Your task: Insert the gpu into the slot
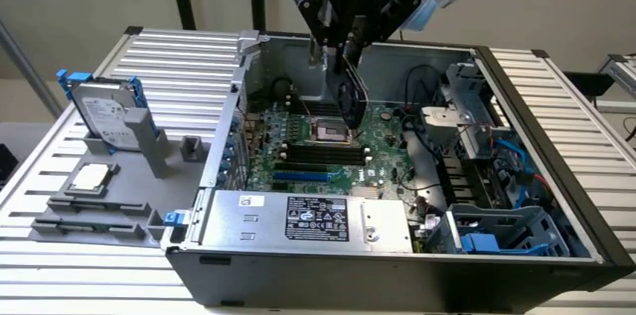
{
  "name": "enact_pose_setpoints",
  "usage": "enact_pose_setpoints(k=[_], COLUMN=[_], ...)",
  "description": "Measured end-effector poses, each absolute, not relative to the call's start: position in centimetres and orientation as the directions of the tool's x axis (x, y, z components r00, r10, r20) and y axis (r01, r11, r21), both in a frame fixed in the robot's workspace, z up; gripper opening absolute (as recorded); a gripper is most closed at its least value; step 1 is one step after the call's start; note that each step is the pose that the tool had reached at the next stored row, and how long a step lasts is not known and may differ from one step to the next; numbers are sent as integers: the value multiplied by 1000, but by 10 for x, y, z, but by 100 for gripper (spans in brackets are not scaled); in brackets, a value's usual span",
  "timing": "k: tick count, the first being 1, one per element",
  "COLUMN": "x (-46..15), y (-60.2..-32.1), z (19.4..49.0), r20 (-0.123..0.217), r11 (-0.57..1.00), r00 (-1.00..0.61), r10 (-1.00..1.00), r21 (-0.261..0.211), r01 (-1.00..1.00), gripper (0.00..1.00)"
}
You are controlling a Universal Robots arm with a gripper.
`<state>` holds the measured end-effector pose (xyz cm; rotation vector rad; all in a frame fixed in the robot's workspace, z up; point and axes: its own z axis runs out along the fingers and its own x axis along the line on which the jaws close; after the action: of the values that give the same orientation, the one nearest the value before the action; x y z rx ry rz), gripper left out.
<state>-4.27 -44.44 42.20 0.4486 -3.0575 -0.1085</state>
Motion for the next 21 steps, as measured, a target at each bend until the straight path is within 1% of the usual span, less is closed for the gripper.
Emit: enact_pose_setpoints(k=[10,21], x=[-43,-43], y=[-444,-444], z=[417,410], r20=[24,4], r11=[888,781], r00=[-889,-783], r10=[-456,-623], r21=[70,61], r01=[-454,-621], gripper=[26,26])
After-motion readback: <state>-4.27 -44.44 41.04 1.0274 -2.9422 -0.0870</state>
